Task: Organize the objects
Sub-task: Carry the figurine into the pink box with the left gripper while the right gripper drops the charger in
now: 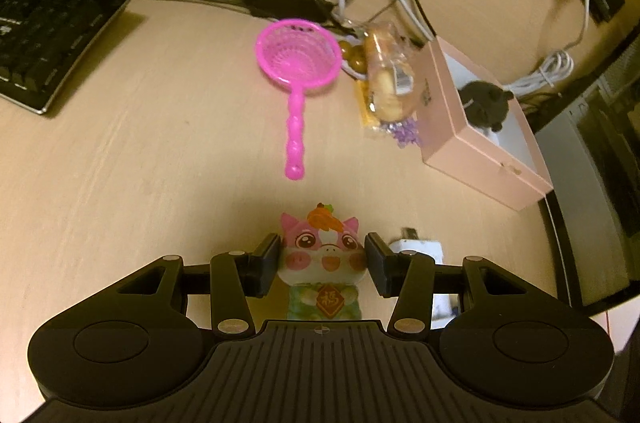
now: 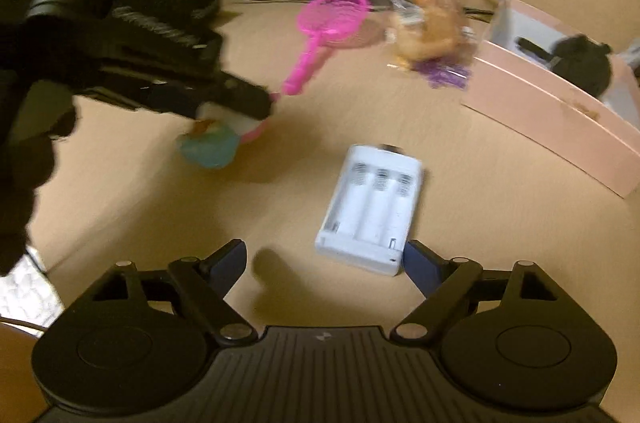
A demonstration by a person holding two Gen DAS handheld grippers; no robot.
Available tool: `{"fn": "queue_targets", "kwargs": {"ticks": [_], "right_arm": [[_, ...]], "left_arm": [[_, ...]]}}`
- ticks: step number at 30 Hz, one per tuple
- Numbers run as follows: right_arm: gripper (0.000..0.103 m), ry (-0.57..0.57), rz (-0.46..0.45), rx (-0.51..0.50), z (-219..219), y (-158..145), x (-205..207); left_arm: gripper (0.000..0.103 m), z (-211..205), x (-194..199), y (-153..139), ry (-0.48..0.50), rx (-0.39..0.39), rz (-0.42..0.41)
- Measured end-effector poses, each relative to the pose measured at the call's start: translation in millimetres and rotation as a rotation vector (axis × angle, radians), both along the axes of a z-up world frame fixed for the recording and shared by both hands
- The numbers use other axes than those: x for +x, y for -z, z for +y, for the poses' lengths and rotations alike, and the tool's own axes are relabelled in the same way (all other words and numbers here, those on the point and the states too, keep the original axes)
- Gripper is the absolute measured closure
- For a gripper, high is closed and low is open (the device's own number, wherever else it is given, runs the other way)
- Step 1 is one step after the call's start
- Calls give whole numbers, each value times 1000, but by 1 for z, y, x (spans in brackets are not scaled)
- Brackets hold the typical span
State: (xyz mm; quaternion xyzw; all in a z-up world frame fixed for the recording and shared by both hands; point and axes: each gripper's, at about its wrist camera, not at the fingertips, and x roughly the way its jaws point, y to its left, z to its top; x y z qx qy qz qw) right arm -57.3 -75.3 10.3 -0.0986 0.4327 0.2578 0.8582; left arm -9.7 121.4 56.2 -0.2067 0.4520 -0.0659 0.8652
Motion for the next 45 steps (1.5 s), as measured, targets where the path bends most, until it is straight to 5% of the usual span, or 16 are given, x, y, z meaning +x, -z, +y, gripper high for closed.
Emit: {"fn": "queue_targets", "kwargs": {"ticks": [5,10,19,20,25,37,45], "right_arm": [[11,36,-62,-30,-4,-12,5],[7,153,-36,-33,-17,-7,30],[8,148,18,-20,-2,9,51],[10,146,18,-23,1,10,51],[54,121,11,-59,8,6,48],[56,235,-52,-41,-56,-36,17],[56,394,-136,46,-123,-74,-7]], "left_arm": [[52,13,2,1,-31,-11,-10],[52,20,1,4,-42,-33,-6],[52,29,-6,8,-53,-47,-1],[52,29,-7,8,-53,-47,1],[52,30,-10,10,-42,-49,8],[52,-11,-11,7,139,13,9],[52,-63,9,-25,257,35,-86]]}}
